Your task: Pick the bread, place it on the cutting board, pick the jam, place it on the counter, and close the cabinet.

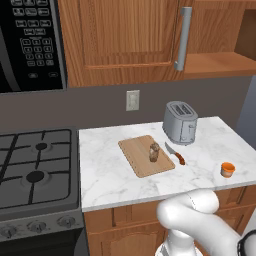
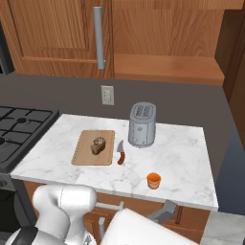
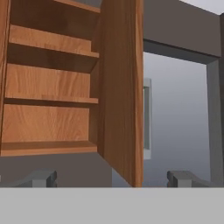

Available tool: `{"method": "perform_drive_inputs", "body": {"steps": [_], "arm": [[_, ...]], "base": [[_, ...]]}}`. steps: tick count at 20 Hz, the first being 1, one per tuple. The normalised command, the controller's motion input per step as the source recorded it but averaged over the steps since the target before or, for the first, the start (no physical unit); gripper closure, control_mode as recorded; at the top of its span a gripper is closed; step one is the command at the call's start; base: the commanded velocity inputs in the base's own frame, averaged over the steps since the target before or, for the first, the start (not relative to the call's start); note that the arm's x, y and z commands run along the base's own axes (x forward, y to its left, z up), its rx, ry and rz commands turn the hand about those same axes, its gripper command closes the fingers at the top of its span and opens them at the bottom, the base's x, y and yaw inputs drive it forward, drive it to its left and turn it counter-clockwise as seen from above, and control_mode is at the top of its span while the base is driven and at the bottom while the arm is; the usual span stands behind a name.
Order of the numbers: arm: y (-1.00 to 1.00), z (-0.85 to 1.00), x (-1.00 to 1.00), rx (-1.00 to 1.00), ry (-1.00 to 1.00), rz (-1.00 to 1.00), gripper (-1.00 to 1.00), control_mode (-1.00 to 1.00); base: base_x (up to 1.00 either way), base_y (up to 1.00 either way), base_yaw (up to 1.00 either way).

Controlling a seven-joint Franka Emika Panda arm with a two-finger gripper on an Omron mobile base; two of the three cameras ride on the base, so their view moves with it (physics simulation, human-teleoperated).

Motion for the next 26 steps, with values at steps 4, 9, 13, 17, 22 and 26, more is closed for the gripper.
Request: {"method": "perform_drive_inputs", "body": {"steps": [4,9,13,17,22,26], "arm": [[-0.21,0.0,0.0,0.0,0.0,0.0,-1.0,-1.0],[-0.18,0.0,-0.01,0.0,0.0,0.0,-1.0,-1.0],[-0.19,0.0,-0.04,0.0,0.0,0.0,-1.0,-1.0],[-0.18,0.0,-0.06,0.0,0.0,0.0,-1.0,-1.0],[-0.17,0.0,-0.04,0.0,0.0,0.0,-1.0,-1.0],[-0.15,0.0,-0.03,0.0,0.0,0.0,-1.0,-1.0]], "base": [[0.0,0.0,0.0],[0.0,0.0,0.0],[0.0,0.0,0.0],[0.0,0.0,0.0],[0.0,0.0,0.0],[0.0,0.0,0.0]]}}
